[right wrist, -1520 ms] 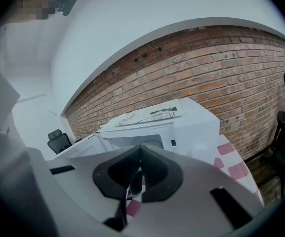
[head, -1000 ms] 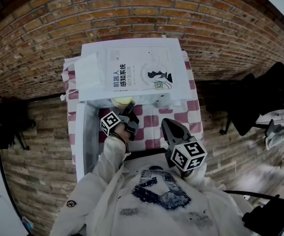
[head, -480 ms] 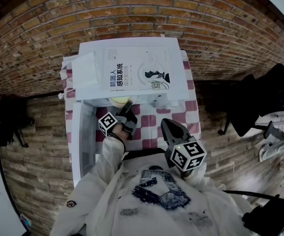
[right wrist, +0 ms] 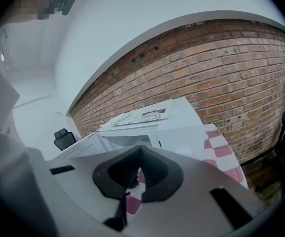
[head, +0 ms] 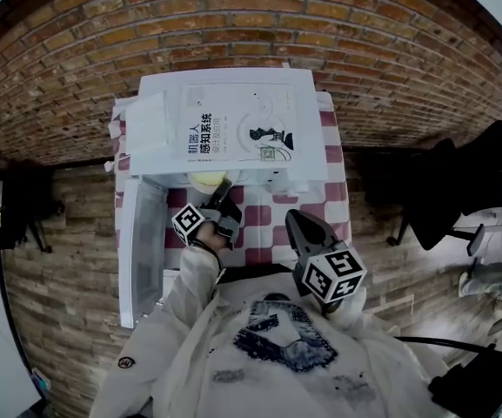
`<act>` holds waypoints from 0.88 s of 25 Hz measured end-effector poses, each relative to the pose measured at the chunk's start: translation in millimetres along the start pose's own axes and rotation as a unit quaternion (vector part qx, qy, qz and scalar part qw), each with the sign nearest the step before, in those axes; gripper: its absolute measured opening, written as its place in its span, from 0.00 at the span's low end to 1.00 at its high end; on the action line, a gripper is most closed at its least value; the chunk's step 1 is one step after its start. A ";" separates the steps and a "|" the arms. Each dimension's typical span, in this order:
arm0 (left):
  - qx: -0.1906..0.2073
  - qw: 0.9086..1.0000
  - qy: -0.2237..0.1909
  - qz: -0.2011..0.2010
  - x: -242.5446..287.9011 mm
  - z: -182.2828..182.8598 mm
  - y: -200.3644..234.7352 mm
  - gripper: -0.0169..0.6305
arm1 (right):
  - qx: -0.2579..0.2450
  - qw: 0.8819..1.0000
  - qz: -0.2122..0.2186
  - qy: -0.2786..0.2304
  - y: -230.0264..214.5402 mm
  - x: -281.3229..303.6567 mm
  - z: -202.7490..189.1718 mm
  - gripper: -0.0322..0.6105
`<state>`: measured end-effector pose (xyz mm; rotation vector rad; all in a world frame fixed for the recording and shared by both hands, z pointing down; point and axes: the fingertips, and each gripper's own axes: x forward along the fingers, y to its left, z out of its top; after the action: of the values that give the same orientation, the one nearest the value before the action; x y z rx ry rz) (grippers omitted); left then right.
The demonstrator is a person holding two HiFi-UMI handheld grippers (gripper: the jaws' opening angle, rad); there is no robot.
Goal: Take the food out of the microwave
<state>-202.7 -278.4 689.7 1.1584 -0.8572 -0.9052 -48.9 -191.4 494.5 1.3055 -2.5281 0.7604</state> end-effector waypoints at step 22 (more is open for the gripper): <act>-0.016 0.997 -0.058 -0.050 -78.1 -78.7 -58.0 0.05 | 0.013 0.994 0.109 0.028 0.9 -28.7 -26.7 0.07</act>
<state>-170.1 -186.7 611.1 1.1370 -0.8810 -1.0745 -34.3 -156.7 505.6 1.0108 -2.6526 0.8612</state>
